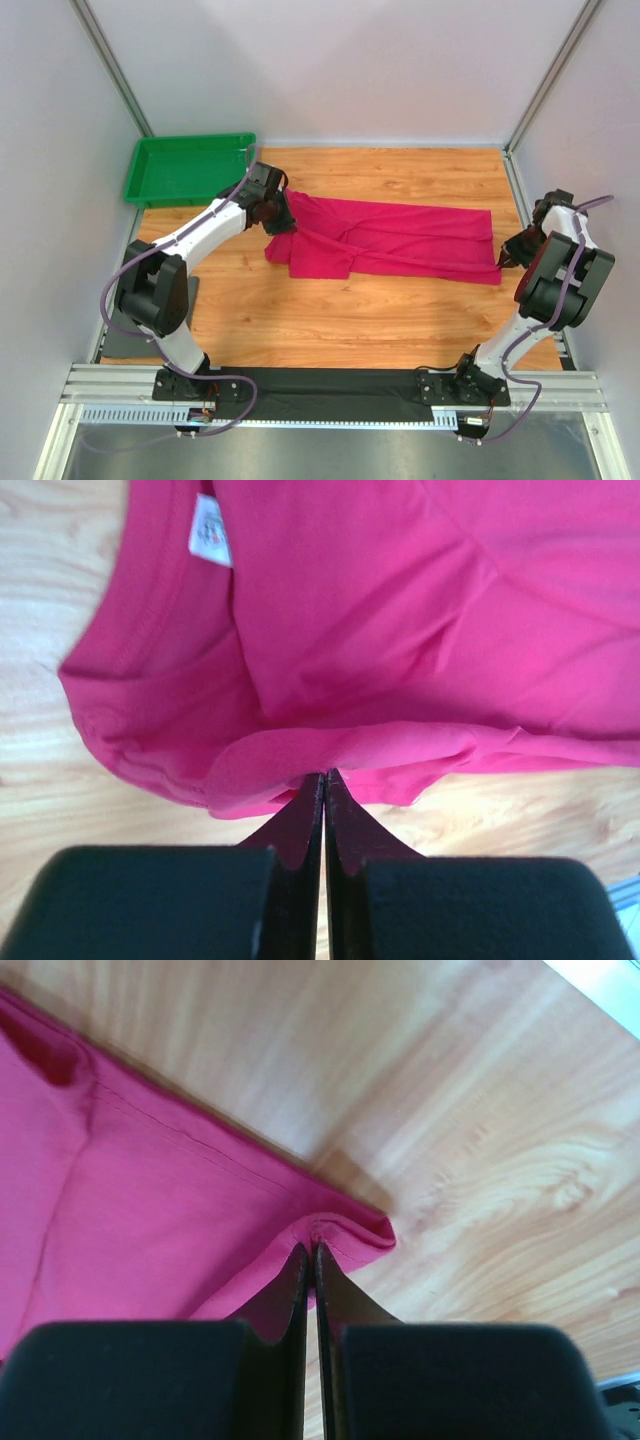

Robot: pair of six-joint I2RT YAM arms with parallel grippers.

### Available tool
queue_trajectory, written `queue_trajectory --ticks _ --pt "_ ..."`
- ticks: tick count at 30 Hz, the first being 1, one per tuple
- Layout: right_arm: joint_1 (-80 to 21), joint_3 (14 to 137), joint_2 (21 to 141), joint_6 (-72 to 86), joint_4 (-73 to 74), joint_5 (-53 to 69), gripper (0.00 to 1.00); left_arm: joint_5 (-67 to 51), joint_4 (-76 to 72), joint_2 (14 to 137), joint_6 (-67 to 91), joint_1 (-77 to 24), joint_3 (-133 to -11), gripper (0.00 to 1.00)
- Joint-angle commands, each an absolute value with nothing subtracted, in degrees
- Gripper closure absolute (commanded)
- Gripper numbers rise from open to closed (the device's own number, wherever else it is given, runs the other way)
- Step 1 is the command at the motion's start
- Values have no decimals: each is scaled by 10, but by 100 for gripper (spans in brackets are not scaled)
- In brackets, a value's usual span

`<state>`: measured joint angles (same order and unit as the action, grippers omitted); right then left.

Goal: Fold and stack the t-shirts
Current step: Fold the tshirt

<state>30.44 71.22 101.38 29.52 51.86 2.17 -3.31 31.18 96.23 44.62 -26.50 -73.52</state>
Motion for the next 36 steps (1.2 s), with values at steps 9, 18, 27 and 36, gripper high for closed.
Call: queue_trajectory --ticks 9,18,27,36 --pt "287 856 1100 257 572 41 99 -25 320 1026 426 -233 -834 100" --pt "267 916 1156 250 583 56 99 -22 333 1070 428 -222 -882 100" --pt "266 959 1180 254 597 47 99 -20 342 1103 426 -214 -906 100" --pt "266 995 1214 254 610 52 97 -26 348 1140 423 -210 -935 100"
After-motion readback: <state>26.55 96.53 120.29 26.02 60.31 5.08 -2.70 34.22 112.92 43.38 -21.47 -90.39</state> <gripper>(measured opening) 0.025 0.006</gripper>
